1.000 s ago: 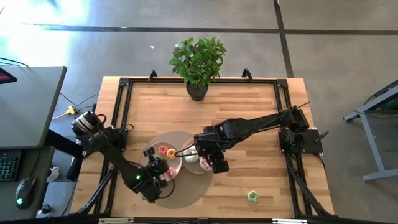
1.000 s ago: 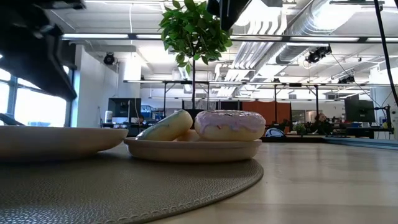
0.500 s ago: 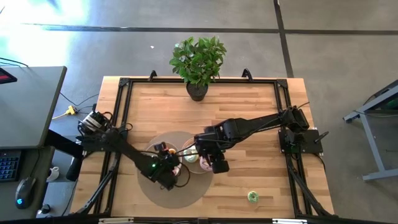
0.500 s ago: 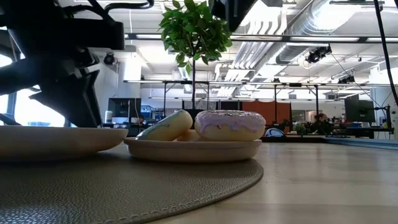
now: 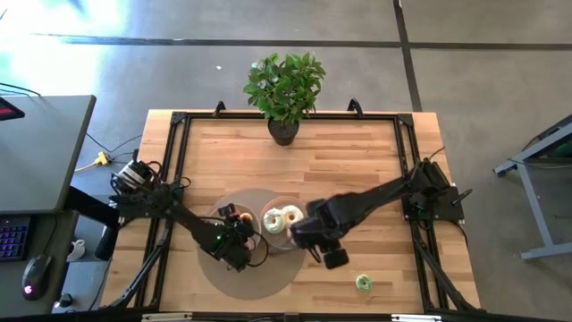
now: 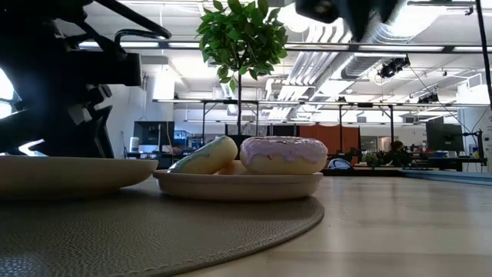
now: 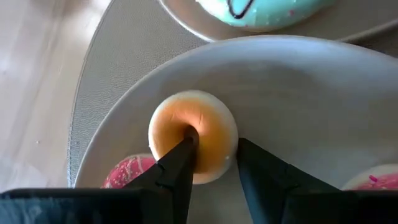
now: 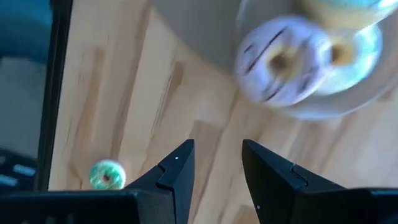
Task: Pick & Place donuts
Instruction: Adjust the small yellow donut
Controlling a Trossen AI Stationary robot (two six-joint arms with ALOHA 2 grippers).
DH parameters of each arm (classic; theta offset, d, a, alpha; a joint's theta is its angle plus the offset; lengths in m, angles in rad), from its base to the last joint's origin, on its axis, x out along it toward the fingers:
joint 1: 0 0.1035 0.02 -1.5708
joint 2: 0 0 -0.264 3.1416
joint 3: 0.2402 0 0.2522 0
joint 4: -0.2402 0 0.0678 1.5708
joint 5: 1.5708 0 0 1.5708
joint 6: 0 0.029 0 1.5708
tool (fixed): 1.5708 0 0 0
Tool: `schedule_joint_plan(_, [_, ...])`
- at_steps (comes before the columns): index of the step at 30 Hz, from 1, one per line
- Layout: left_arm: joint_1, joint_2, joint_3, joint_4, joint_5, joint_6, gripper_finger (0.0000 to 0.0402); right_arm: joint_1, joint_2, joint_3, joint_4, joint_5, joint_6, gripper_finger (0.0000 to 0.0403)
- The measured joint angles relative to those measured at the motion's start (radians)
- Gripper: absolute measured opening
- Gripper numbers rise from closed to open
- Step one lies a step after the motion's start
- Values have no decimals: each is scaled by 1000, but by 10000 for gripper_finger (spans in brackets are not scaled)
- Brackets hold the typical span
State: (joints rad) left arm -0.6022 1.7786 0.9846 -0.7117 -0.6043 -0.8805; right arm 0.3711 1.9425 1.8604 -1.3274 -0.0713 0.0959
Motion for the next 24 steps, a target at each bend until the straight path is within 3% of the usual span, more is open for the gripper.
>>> schedule_joint_plan(5, [0, -1, -11, 5, -12, -5, 119, 54, -122, -277, 101, 15, 133, 130])
schedule_joint_plan(8, [0, -1, -12, 9, -12, 17, 110, 77, -230, -466, 248, 40, 219, 130])
schedule_joint_plan(12, [0, -1, -9, 7, -12, 4, 53, 91, -378, -670, 482, 85, 261, 130])
schedule_joint_plan(15, [0, -8, 6, 9, -23, -17, 11, 90, -481, -785, 659, 160, 269, 130])
schedule_joint_plan(20, [-7, -36, 64, 31, -88, -38, 21, 90, -635, -953, 938, 276, 234, 130])
schedule_joint_plan(24, [-16, -90, 102, 35, -57, -24, 5, 90, -738, -1078, 1139, 301, 155, 130])
